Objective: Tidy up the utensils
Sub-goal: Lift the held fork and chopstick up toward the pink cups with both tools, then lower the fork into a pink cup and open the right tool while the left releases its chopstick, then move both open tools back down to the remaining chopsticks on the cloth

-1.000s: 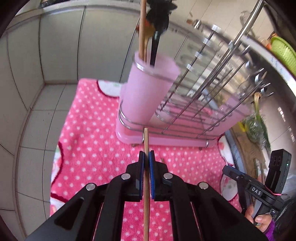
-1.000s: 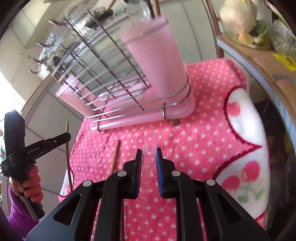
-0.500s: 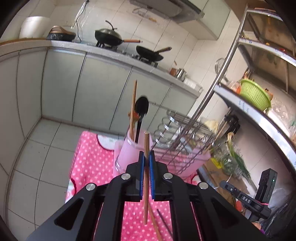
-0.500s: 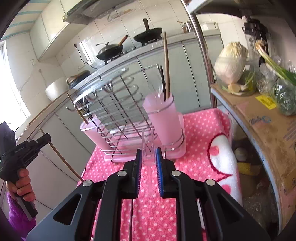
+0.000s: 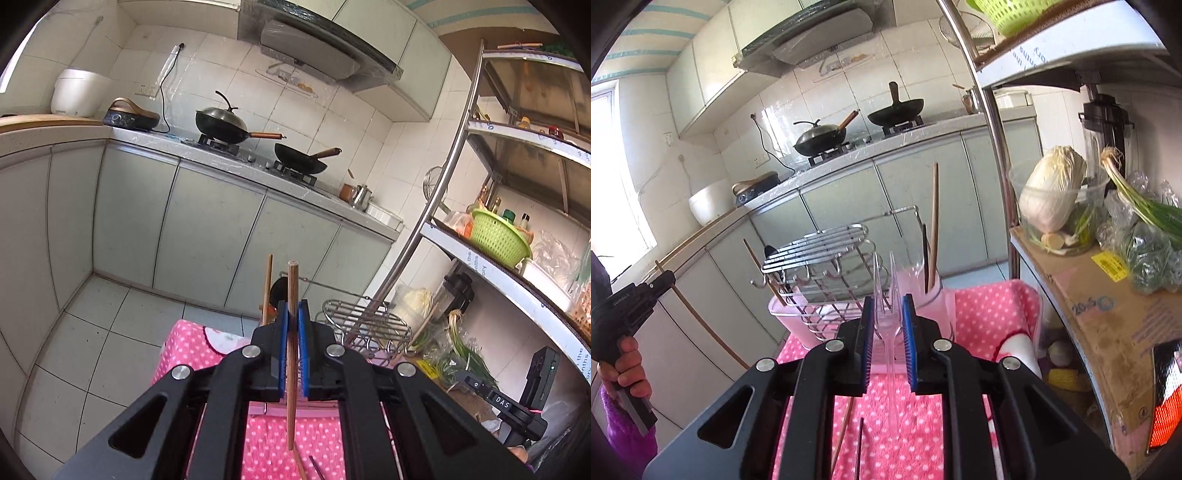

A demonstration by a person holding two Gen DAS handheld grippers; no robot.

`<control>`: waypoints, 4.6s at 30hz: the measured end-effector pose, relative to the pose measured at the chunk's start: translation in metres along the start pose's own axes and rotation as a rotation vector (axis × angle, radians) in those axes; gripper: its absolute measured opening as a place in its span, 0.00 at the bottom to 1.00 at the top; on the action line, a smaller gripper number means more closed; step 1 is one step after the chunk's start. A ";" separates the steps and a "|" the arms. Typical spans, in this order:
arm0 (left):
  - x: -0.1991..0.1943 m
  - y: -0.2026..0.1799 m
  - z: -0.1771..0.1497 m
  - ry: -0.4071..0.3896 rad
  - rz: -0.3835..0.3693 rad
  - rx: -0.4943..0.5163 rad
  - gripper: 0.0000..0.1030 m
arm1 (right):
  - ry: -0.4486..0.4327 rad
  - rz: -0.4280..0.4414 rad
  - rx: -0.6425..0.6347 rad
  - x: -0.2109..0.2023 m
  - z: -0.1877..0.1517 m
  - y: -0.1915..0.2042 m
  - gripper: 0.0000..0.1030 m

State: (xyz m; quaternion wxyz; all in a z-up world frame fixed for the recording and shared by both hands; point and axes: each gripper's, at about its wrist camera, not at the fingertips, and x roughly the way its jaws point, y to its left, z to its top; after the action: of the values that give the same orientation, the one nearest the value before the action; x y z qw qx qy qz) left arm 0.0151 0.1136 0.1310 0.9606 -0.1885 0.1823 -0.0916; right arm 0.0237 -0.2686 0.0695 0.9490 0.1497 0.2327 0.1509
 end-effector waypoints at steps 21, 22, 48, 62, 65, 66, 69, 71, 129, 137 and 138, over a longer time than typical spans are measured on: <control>-0.004 -0.006 0.045 -0.119 0.052 -0.014 0.05 | -0.174 0.061 -0.104 -0.009 0.082 0.035 0.15; -0.004 -0.008 0.047 -0.130 0.057 -0.008 0.04 | -0.183 0.062 -0.103 -0.008 0.086 0.035 0.15; 0.065 -0.041 0.070 -0.208 0.129 0.126 0.05 | -0.206 -0.017 -0.155 0.042 0.116 0.024 0.15; 0.124 -0.005 0.041 0.003 0.133 0.030 0.05 | -0.037 -0.047 -0.066 0.092 0.076 -0.009 0.15; 0.135 0.004 0.030 0.049 0.144 0.008 0.05 | -0.004 -0.058 -0.051 0.099 0.063 -0.014 0.15; 0.138 0.006 0.026 0.059 0.149 0.009 0.05 | 0.003 -0.059 -0.046 0.099 0.060 -0.016 0.15; 0.144 0.012 0.016 0.084 0.159 0.004 0.05 | 0.019 -0.067 -0.028 0.102 0.052 -0.021 0.15; 0.148 0.014 0.012 0.097 0.163 0.002 0.05 | 0.030 -0.074 -0.021 0.104 0.048 -0.022 0.15; 0.184 -0.009 -0.173 0.856 0.068 -0.048 0.28 | 0.527 0.074 0.201 0.091 -0.102 -0.034 0.41; 0.226 -0.014 -0.201 0.955 0.142 0.006 0.22 | 0.552 0.101 0.206 0.094 -0.110 -0.034 0.41; 0.230 -0.015 -0.205 0.966 0.145 0.014 0.21 | 0.554 0.104 0.206 0.095 -0.110 -0.034 0.41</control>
State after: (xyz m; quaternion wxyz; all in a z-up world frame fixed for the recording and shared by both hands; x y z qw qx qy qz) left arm 0.1454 -0.0233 -0.1122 0.7715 -0.1047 0.6191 -0.1025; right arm 0.0579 -0.2416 -0.0735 0.8202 0.2099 0.4891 0.2100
